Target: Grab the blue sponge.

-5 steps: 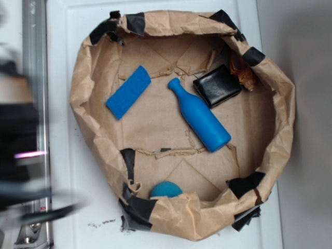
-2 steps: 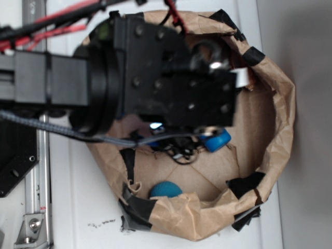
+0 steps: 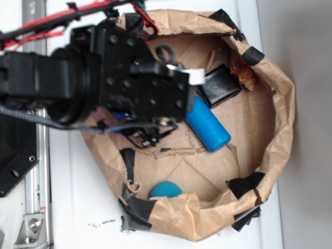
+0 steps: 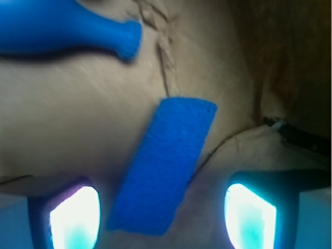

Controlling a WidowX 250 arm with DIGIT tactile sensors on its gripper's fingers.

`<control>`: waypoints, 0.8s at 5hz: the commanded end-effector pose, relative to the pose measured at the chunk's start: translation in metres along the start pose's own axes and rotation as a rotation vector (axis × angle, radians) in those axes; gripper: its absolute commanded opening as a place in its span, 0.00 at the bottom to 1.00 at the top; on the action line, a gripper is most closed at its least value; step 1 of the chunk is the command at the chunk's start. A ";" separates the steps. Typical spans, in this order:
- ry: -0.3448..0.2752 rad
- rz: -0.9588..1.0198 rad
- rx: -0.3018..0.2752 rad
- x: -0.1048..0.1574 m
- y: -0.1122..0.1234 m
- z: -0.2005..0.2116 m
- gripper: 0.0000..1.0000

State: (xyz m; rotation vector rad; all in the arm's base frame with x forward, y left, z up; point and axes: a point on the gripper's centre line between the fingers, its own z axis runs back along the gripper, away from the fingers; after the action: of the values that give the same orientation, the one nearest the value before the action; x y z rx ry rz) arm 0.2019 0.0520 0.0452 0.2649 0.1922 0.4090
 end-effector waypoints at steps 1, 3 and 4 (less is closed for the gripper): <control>-0.049 0.026 -0.059 0.006 0.018 -0.018 1.00; -0.099 0.188 -0.181 0.000 0.016 -0.014 1.00; -0.108 0.111 -0.235 0.010 -0.002 -0.012 1.00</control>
State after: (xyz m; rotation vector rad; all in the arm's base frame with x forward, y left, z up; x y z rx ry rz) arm 0.2052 0.0490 0.0274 0.0699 0.0581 0.5208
